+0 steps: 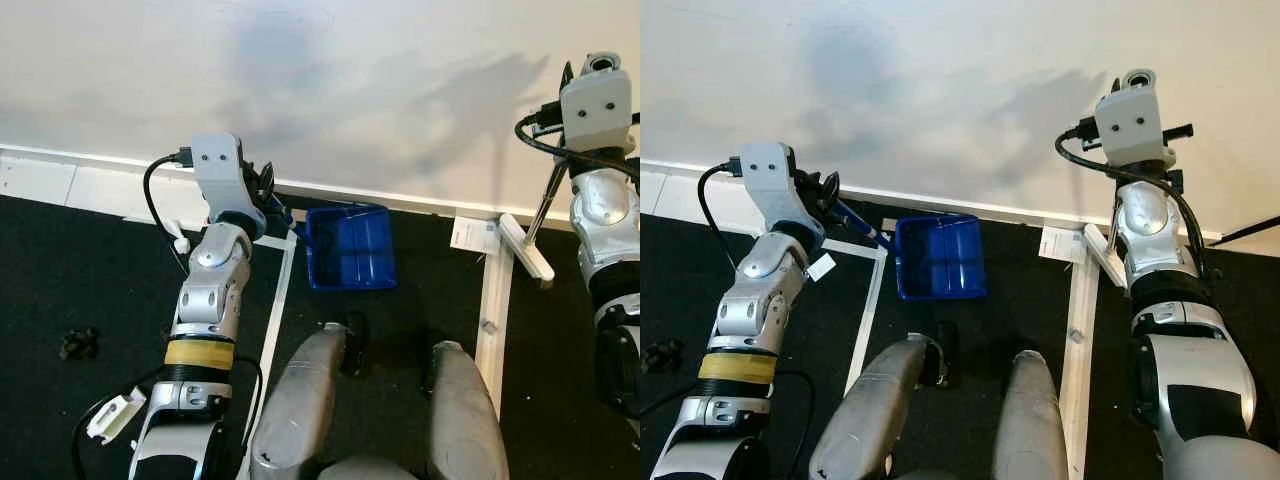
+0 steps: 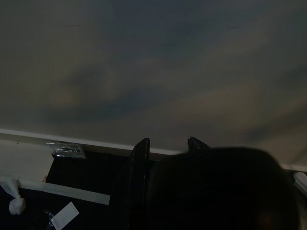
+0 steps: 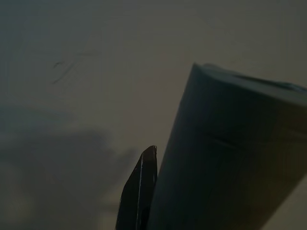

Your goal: Sweep floor

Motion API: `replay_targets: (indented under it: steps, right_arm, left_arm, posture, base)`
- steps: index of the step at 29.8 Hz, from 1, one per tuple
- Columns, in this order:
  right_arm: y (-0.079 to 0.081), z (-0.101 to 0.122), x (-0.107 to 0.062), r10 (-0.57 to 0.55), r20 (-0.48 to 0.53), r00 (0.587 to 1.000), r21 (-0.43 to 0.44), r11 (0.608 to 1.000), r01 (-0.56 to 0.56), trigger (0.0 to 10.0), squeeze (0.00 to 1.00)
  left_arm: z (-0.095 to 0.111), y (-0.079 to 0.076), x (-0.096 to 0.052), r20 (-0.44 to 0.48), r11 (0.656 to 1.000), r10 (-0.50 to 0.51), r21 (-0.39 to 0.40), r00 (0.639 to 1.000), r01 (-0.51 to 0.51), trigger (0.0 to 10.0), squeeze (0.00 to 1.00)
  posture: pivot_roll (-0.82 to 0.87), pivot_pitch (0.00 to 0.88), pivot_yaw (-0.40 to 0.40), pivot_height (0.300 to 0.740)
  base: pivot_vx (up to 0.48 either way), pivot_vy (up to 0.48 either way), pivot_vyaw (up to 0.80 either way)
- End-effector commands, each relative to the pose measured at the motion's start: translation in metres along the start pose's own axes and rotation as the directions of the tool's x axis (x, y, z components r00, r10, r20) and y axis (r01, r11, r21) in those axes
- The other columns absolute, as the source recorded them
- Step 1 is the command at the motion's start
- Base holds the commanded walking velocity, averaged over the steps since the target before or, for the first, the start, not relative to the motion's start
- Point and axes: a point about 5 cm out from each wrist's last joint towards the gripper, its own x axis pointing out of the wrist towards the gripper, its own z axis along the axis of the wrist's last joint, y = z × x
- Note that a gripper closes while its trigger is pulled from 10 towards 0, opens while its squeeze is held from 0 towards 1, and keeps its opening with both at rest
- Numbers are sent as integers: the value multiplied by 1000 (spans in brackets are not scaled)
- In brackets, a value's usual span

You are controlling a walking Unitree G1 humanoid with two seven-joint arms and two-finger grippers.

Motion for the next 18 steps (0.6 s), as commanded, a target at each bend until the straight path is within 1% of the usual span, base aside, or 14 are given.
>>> replay_targets:
  steps: [1, 9, 13, 14, 15, 16, 17, 18]
  right_arm:
    - [4, 2, -1, 13, 23, 1000, -14, 1000, -13, 10000, 0]
    - [8, -2, -3, 30, 15, 999, -34, 999, -30, 10000, 0]
    - [8, -4, -4, 25, -1, 1000, -21, 999, -25, 10000, 0]
    - [8, -5, -3, 11, -16, 1000, 16, 1000, -11, 10000, 0]
    - [7, -5, -2, -10, -37, 999, 74, 997, 12, 10000, 0]
    - [7, -5, -2, -10, -37, 999, 74, 997, 12, 10000, 0]
    - [7, -6, 0, -27, -55, 998, 130, 991, 34, 10000, 0]
    - [6, -6, 0, -33, -62, 998, 157, 987, 42, 10000, 0]
  left_arm:
    - [-22, -1, -8, -94, 999, -16, -40, 995, 13, 10000, 0]
    - [-21, 2, -13, -102, 999, -10, -40, 995, 6, 10000, 0]
    - [-19, 0, -16, -102, 999, -14, -43, 995, 10, 10000, 0]
    - [-19, 0, -16, -102, 999, -17, -44, 995, 13, 10000, 0]
    - [-18, -2, -17, -102, 999, -22, -46, 995, 18, 10000, 0]
    - [-18, -2, -17, -102, 999, -22, -46, 995, 18, 10000, 0]
    - [-17, -3, -16, -101, 999, -27, -48, 995, 22, 10000, 0]
    - [-16, -3, -16, -100, 998, -29, -49, 995, 24, 10000, 0]
  posture:
    - [132, 406, 165, 740]
    - [150, 426, 173, 740]
    - [155, 432, 177, 740]
    - [158, 433, 179, 740]
    - [160, 435, 180, 740]
    - [160, 435, 180, 740]
    - [160, 435, 180, 740]
    - [160, 435, 180, 740]
  base:
    - [0, 0, 0]
    - [0, 0, 0]
    - [0, 0, 0]
    - [0, 0, 0]
    - [0, 0, 0]
    - [0, 0, 0]
    - [0, 0, 0]
    - [0, 0, 0]
